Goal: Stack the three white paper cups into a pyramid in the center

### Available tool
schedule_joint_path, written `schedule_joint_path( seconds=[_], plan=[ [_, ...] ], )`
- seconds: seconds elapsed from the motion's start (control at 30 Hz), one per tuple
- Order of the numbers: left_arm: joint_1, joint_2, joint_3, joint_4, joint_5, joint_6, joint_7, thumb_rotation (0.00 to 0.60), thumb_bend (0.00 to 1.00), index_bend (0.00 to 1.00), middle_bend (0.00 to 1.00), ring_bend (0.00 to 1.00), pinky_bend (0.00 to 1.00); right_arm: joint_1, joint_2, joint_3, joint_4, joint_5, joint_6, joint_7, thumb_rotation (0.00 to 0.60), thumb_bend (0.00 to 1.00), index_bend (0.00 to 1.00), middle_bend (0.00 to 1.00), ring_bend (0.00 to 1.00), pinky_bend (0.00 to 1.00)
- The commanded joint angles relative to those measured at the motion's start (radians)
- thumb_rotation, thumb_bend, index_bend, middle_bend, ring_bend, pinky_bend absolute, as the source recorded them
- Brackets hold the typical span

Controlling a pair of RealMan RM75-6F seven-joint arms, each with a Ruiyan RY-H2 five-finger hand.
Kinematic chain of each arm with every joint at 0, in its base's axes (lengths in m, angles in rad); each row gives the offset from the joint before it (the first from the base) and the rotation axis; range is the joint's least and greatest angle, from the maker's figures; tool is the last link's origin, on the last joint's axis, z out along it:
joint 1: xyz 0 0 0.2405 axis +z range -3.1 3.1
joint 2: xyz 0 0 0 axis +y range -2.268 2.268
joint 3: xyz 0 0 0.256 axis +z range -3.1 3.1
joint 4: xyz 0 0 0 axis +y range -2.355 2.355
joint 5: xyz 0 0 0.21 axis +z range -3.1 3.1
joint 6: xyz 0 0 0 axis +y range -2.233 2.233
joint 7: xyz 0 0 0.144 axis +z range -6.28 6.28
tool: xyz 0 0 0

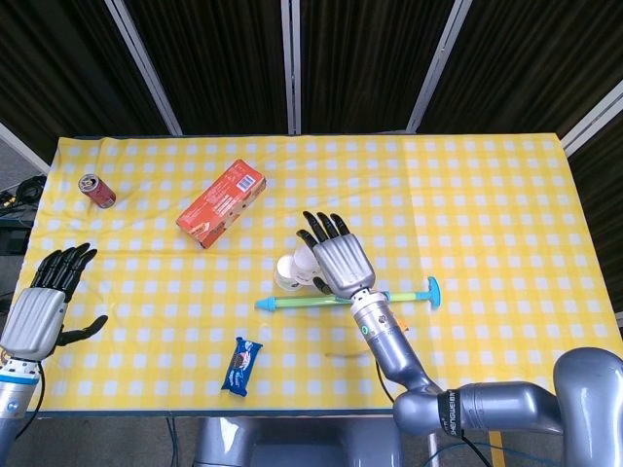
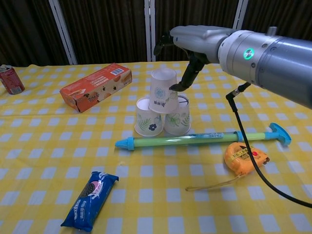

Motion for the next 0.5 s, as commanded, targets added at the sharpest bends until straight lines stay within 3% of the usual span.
schedule_joint_path(
  seconds=[0.03, 0.33, 0.5],
  plan=[
    [0.001, -0.001, -0.001, 0.002, -0.002, 0.000, 0.002, 0.600, 0.22, 0.00, 0.00, 0.00, 0.00, -0.015, 0.024, -0.010, -0.024, -0.016, 0.019, -0.008, 0.600, 0.16, 0.19, 0.00, 0.00, 0.09],
    [0.002, -0.012, -0.002, 0.008, -0.011, -0.004, 0.030, 0.600, 0.22, 0.00, 0.00, 0.00, 0.00, -0.173, 0.216, -0.092, -0.136, -0.158, 0.109, 0.111, 0.600, 0.15, 0.15, 0.00, 0.00, 0.01],
    [0.009, -0.029, 0.003, 0.018, -0.007, 0.006, 0.069, 0.600, 0.20, 0.00, 0.00, 0.00, 0.00, -0.341, 0.350, -0.205, -0.115, -0.386, 0.209, 0.315, 0.600, 0.13, 0.10, 0.00, 0.00, 0.00]
  ],
)
